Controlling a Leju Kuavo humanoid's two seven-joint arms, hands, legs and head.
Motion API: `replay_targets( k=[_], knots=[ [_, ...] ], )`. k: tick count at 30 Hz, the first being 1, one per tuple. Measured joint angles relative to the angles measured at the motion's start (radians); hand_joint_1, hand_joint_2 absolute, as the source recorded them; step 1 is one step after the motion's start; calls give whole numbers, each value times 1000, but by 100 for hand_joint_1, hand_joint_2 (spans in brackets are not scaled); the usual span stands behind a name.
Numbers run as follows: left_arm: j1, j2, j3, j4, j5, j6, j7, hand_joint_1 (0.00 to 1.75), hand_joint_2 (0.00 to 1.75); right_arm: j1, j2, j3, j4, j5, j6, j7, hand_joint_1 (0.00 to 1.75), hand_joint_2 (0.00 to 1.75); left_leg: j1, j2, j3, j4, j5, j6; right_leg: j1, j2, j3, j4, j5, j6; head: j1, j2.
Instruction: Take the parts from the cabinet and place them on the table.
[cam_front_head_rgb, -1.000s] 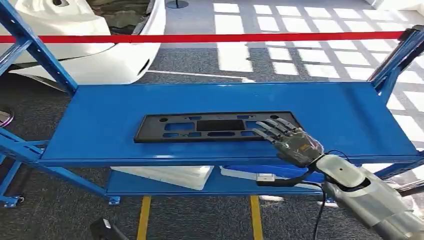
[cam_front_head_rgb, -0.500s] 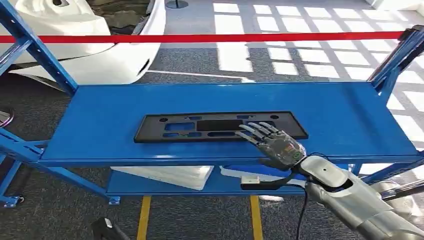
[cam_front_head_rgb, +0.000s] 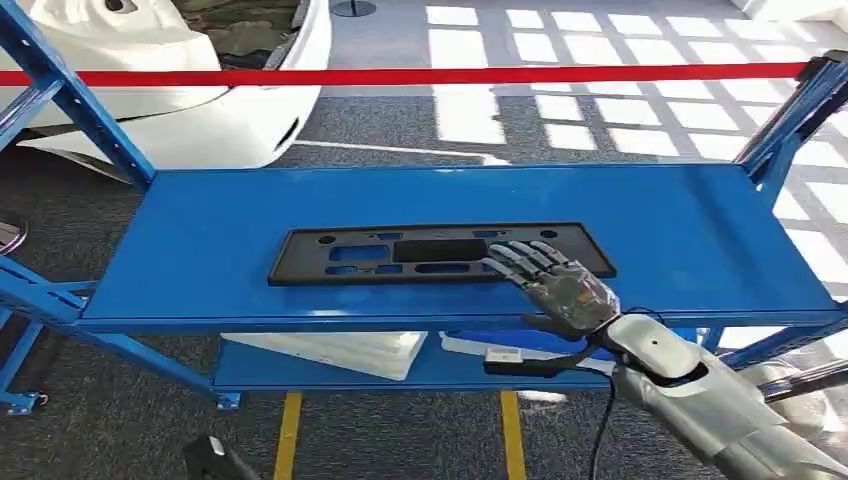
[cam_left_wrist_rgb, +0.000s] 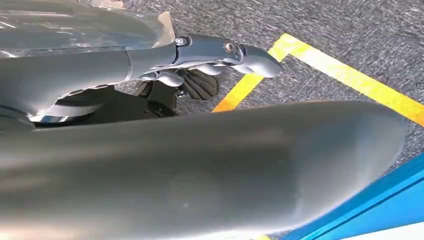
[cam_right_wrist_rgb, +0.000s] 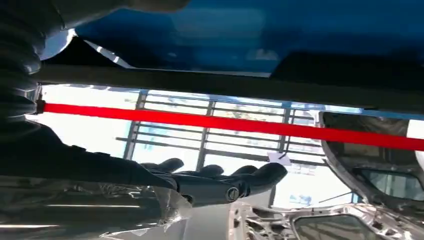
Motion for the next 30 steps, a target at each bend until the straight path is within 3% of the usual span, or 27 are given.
replay_targets(
  k=[8,30],
  knots=[
    [0,0,0,0,0,0,0,0,0,1,-6,-18,29,14,-1,11,0,175,0,0,0,0,0,0,0,0,0,0,0,0,0,0],
    [2,0,-26,0,0,-6,3,0,0,2,-35,-164,241,-16,-82,1,0,175,-1,0,5,0,0,0,0,0,6,-1,0,0,0,0]
  ],
)
